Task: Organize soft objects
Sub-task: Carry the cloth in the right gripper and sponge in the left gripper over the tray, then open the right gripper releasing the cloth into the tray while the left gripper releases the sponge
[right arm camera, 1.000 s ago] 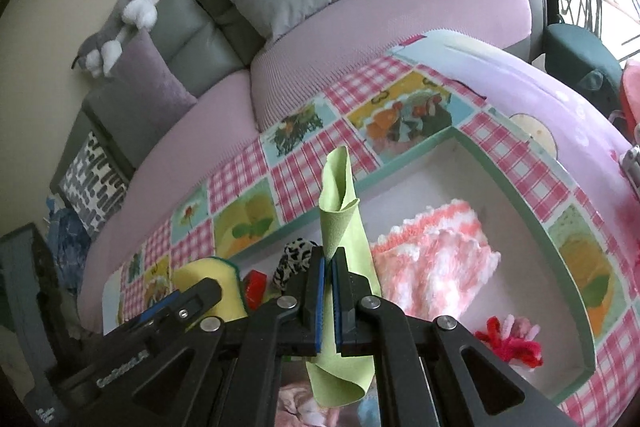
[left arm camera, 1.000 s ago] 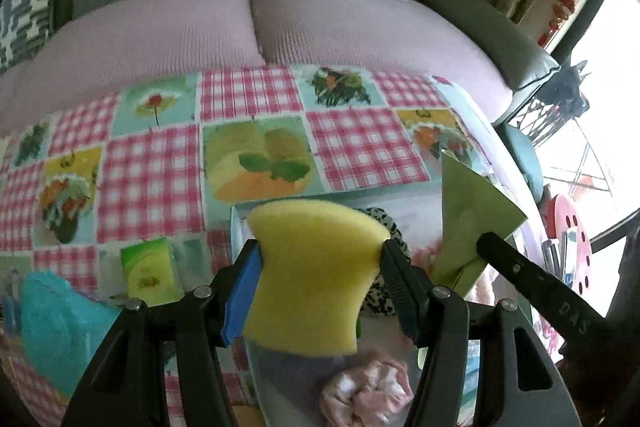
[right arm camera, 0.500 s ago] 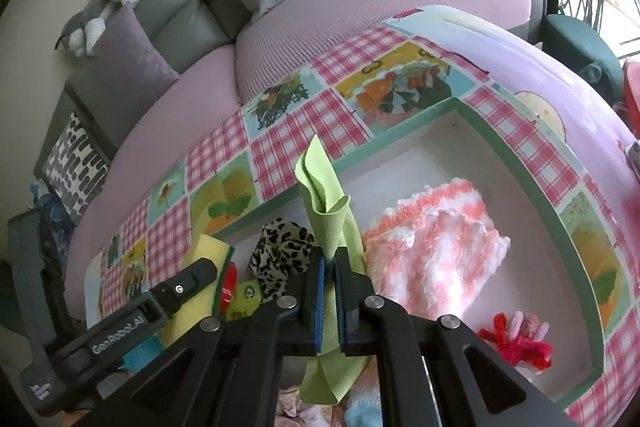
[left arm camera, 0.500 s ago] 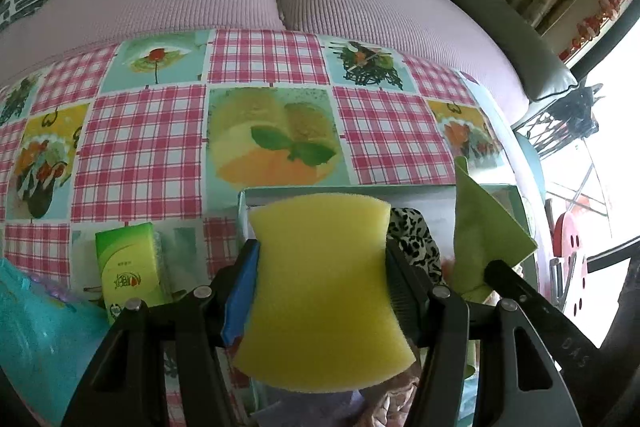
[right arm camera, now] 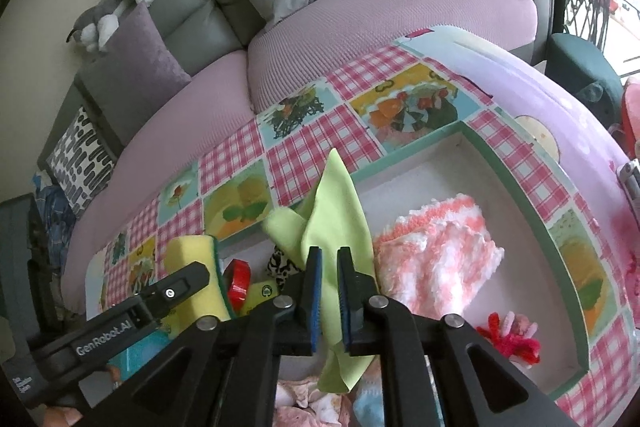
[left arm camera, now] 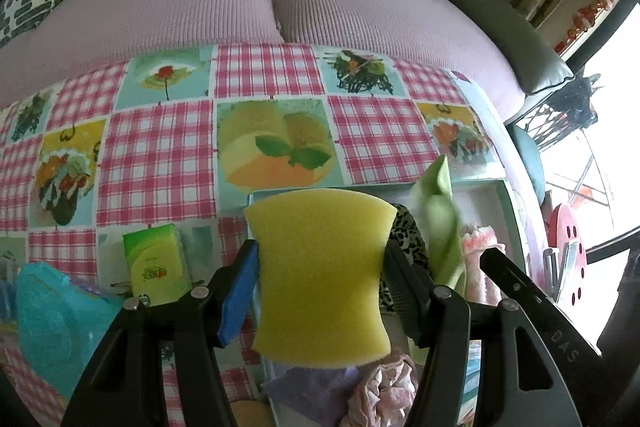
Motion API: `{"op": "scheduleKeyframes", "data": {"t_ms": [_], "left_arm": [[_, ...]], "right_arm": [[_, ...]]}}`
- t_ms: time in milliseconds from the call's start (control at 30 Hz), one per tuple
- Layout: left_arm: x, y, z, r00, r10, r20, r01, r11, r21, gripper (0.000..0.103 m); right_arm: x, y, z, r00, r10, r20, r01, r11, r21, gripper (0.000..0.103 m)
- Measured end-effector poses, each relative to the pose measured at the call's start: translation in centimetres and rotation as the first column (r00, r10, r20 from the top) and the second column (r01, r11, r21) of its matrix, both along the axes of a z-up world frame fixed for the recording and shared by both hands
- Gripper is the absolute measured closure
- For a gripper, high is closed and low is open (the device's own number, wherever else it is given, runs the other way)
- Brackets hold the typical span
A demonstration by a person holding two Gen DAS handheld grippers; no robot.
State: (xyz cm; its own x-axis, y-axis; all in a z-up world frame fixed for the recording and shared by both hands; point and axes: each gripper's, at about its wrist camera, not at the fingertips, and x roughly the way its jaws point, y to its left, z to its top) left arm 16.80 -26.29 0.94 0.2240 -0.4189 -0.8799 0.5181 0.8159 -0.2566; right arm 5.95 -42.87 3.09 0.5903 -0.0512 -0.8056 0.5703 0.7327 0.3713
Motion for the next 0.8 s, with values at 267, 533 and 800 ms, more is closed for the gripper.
{"op": "scheduleKeyframes", "data": {"t_ms": [267,533,800], "left_arm": [[0.3,1.6,1.4,0.998,0.035,0.043,-0.036,0.999,0.001,0.039],[0.2,0.9,0.8,1.0,0.006,0.022,-0.006,1.0,0.006,0.039],[0.9,1.7,0.3,0.998,0.056,0.015,-0.056,0.998,0.003,0.039]], "right_arm": [[-0.1,0.5,1.0,1.0,0.012,0.009,-0.012,1.0,-0.025,0.089],[0.1,0.9,1.0,1.0,0.026,0.009,-0.025,0.999,-0.03,0.089],[0.1,0.8,0.8,1.0,0.026,0.008,-0.026,0.999,-0.023,0.089]]}}
